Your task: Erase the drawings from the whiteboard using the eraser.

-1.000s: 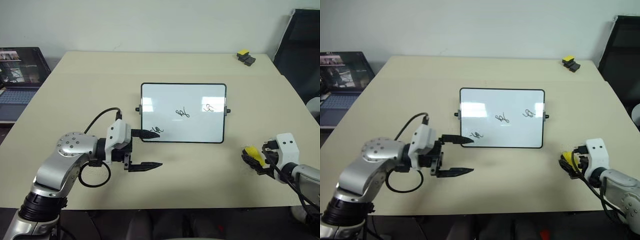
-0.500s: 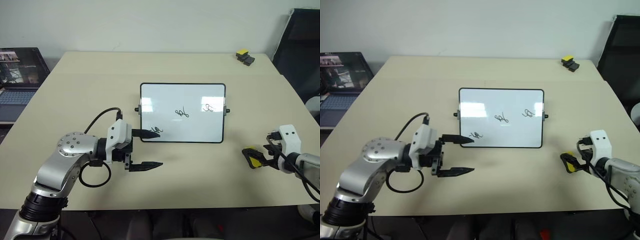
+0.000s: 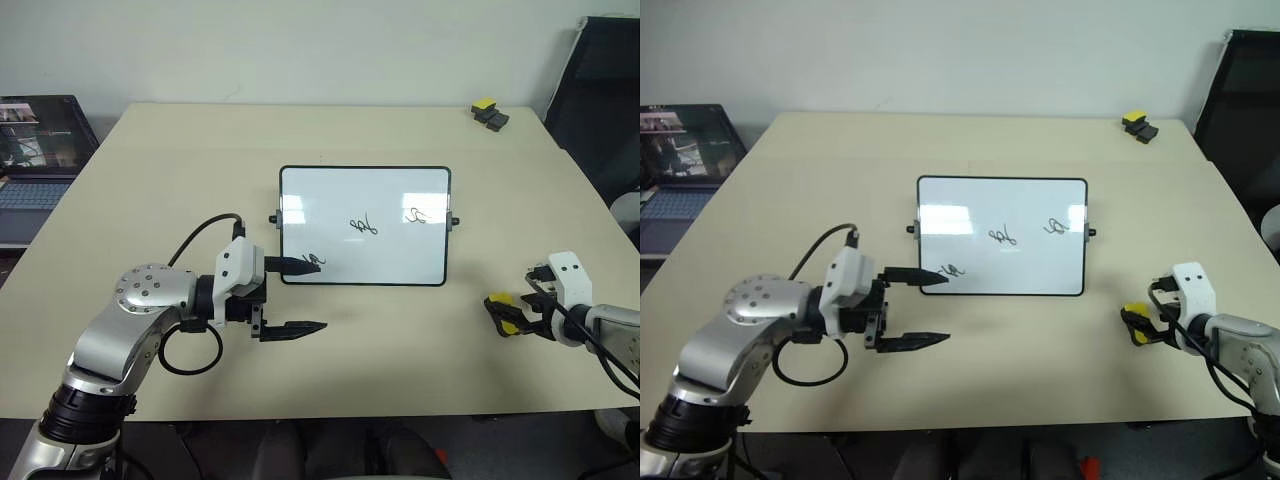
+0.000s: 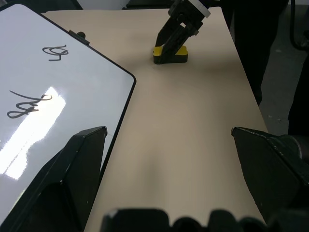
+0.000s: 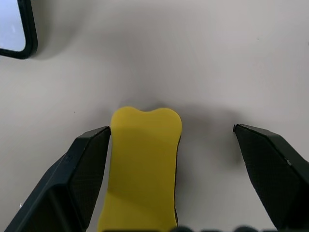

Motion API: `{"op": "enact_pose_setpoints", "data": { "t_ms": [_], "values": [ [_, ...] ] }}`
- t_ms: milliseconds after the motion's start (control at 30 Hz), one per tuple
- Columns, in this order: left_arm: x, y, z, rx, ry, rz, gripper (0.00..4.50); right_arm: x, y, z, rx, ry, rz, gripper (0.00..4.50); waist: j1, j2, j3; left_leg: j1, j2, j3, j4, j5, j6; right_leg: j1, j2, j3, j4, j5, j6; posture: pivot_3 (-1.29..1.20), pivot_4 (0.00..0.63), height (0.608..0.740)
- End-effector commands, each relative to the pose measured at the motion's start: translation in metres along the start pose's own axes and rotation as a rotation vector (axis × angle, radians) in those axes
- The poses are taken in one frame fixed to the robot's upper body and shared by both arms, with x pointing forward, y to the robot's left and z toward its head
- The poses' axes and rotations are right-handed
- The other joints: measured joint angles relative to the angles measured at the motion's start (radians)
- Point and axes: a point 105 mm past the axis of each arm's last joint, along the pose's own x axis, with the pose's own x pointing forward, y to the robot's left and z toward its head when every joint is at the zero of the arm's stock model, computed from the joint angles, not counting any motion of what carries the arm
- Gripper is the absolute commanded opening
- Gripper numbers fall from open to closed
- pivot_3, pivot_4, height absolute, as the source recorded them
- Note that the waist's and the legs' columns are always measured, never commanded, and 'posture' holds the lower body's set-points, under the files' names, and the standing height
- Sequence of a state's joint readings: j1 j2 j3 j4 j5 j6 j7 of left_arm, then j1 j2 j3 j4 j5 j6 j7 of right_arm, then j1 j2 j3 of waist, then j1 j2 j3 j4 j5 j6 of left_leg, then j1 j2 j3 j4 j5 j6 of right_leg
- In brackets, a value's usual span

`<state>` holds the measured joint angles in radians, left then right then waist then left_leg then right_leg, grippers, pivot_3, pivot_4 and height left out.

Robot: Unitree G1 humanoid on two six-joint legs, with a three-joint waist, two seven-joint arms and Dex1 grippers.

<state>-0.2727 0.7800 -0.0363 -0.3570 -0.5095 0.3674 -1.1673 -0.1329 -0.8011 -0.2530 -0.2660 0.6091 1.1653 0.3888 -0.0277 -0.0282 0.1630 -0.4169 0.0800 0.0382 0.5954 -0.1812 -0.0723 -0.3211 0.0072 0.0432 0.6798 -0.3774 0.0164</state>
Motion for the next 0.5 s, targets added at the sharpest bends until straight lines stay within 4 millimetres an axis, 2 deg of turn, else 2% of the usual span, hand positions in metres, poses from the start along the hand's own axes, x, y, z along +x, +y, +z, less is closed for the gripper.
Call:
{"op": "enact_pose_setpoints", "data": {
  "t_ms": [33,300,500],
  "values": [
    [0.002,-0.004,0.009,0.04,-0.019,-0.013,4.5,-0.001,-0.001,0.007,-0.008,-0.029,-0.006,4.46,0.0,0.0,0.0,0.0,0.0,0.0,0.0,0.0,0.0,0.0,0.0,0.0,0.0,0.0,0.0,0.0,0.15,0.74],
    [0.002,-0.004,0.009,0.04,-0.018,-0.011,4.5,0.001,0.001,0.009,-0.013,-0.035,-0.006,4.46,0.0,0.0,0.0,0.0,0.0,0.0,0.0,0.0,0.0,0.0,0.0,0.0,0.0,0.0,0.0,0.0,0.15,0.74],
    [0.002,-0.005,0.009,0.038,-0.019,-0.009,4.5,0.003,0.011,0.008,-0.044,-0.029,0.017,4.46,0.0,0.0,0.0,0.0,0.0,0.0,0.0,0.0,0.0,0.0,0.0,0.0,0.0,0.0,0.0,0.0,0.15,0.74]
  ]
}}
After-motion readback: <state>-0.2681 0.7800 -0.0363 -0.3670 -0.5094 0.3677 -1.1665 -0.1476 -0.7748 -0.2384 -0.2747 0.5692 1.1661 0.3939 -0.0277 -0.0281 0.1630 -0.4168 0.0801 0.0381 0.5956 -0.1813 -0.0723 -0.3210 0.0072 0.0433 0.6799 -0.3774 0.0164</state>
